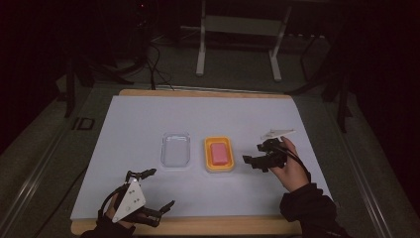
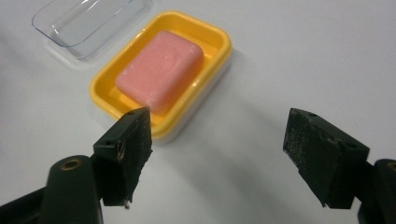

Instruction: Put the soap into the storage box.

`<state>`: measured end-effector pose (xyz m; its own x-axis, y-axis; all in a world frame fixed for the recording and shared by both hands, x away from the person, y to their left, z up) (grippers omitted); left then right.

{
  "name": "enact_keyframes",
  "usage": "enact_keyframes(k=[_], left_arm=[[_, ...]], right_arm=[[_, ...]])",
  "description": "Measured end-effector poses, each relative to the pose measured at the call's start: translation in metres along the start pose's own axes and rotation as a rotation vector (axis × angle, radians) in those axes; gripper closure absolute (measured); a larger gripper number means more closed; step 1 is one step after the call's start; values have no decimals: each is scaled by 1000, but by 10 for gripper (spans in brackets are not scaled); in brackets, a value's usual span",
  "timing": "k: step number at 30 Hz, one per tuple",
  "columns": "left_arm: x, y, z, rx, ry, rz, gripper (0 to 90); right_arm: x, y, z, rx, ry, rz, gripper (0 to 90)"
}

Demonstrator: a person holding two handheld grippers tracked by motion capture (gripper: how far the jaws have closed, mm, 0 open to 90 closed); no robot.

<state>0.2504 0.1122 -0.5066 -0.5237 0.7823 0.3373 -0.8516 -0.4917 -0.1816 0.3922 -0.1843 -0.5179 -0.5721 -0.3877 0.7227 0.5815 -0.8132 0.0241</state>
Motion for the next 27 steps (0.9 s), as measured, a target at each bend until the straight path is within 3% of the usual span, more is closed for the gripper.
enact_keyframes(k=[8,16,20,21,27], left_arm=[[1,0,0,-1,1,2,7],[0,0,0,-1,1,3,7],[1,0,0,0,2,3,7],[1,0,0,1,3,3,6],[1,0,0,-1,1,3,7]], right_arm=[[14,14,-17,-33,46,-56,229],[27,23,-36,-54,29,-91,206],[35,28,-39,-84,45,-127,202],[41,32,-43,-108,54,-172,200],[45,39,-54,-141,46,-213,196]])
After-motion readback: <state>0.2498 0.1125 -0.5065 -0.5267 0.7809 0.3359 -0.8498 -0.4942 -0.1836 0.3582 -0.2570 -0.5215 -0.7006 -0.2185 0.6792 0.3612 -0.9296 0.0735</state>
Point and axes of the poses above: each handheld gripper's, and its own axes: x roughly backward along the jaws, z roughly out of its top, y roughly to its right, the point moved 9 cm from there along -x, roughly forward along the jaws, and after that the axes turned 9 degrees about -z, right-handed, at the moved point
